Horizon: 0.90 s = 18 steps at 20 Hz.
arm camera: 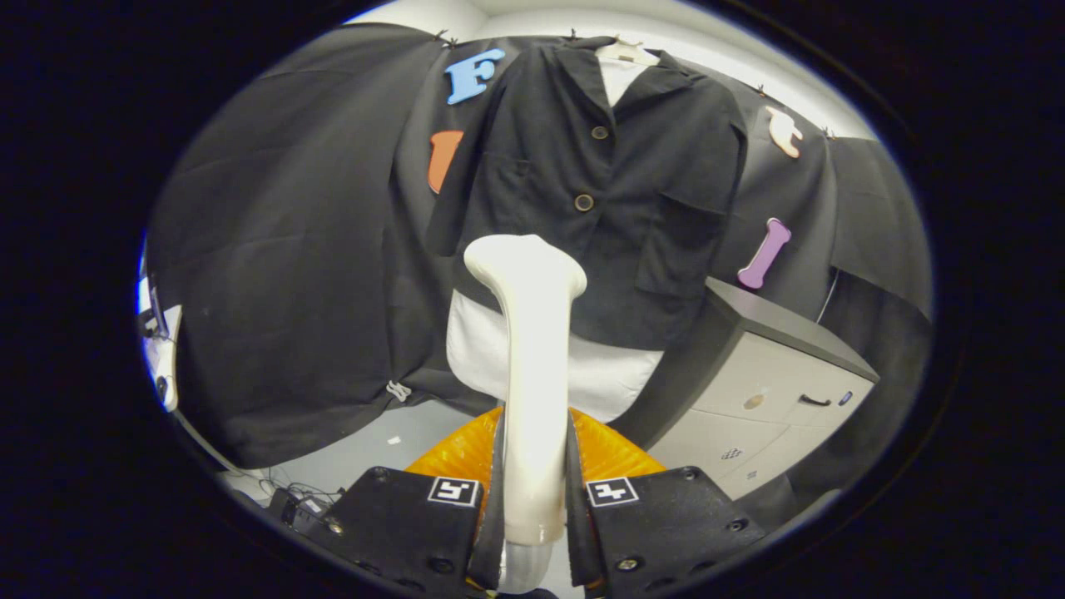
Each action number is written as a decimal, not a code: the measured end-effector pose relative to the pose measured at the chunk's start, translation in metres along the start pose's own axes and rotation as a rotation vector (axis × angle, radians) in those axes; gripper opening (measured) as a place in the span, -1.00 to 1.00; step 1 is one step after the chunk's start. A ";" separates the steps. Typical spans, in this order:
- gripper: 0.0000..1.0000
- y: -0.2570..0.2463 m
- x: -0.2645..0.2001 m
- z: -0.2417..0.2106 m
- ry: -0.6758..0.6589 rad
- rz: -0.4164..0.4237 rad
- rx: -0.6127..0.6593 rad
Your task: Iron the clothes twice with a garment steamer, once on the left side and once on the right side.
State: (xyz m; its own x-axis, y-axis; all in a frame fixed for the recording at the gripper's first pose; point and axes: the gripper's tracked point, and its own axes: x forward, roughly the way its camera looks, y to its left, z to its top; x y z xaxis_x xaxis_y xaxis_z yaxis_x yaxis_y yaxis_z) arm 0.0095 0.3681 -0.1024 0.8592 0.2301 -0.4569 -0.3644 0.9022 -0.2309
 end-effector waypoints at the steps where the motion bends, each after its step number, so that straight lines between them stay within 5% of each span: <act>1: -0.32 -0.010 -0.009 0.002 -0.007 -0.004 0.005; 18: -0.32 -0.234 -0.098 -0.067 0.067 -0.159 0.114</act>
State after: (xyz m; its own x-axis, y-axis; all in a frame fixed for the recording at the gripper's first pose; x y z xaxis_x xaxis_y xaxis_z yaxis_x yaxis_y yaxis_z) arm -0.0133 0.1098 -0.0617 0.8753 0.0605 -0.4797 -0.1799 0.9616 -0.2071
